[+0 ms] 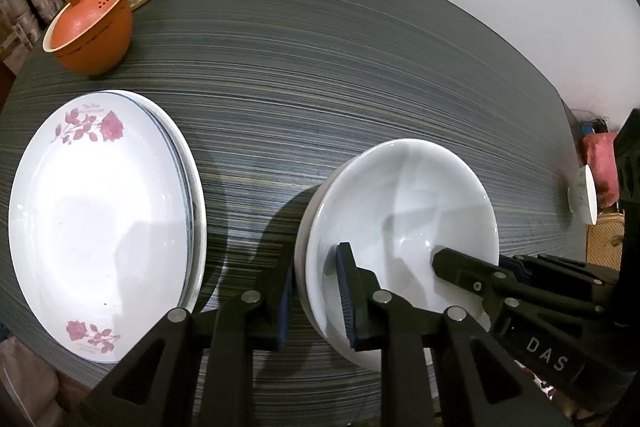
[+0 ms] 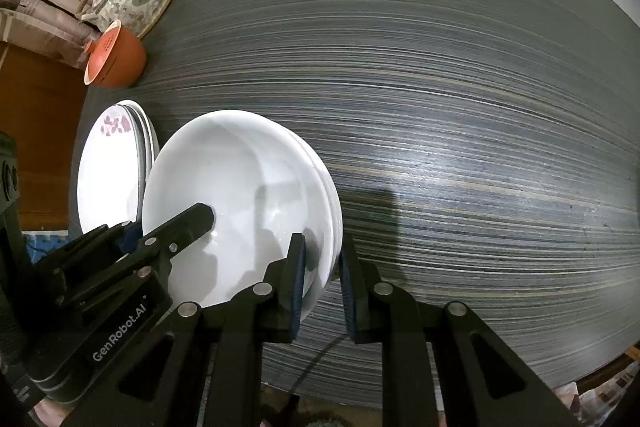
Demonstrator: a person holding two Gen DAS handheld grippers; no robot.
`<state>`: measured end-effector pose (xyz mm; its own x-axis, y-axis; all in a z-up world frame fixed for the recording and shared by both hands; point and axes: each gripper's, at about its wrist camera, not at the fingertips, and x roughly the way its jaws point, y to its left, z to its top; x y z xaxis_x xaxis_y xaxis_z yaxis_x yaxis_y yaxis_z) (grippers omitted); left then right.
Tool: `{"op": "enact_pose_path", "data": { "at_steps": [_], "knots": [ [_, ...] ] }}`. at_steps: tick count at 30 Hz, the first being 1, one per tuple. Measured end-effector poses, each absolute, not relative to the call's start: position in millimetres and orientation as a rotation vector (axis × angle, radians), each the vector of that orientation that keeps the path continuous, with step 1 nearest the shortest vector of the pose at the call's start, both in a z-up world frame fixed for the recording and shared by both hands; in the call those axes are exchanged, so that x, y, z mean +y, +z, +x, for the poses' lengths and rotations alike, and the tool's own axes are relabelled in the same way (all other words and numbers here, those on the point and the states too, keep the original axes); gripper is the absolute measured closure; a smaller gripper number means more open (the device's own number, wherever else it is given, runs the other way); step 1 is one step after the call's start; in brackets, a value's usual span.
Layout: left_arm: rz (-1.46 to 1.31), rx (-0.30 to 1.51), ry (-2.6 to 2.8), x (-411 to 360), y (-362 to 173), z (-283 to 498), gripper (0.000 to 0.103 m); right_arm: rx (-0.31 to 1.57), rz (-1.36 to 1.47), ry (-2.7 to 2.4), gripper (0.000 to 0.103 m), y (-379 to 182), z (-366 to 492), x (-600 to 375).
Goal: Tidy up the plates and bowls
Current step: 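Lift the stack of white bowls with the left gripper, then carry the bowl stack with the left gripper over the rose-print plates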
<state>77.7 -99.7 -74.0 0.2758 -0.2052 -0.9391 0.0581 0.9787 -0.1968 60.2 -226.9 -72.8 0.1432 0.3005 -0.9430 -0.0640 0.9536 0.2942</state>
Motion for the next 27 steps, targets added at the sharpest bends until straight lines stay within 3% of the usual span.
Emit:
{"op": "enact_pose_path", "data": {
  "at_steps": [27],
  "knots": [
    [-0.120,1.227,-0.152,-70,-40,72,0.083,1.370,0.171,0.298,0.086,-47,65,-216]
  ]
}}
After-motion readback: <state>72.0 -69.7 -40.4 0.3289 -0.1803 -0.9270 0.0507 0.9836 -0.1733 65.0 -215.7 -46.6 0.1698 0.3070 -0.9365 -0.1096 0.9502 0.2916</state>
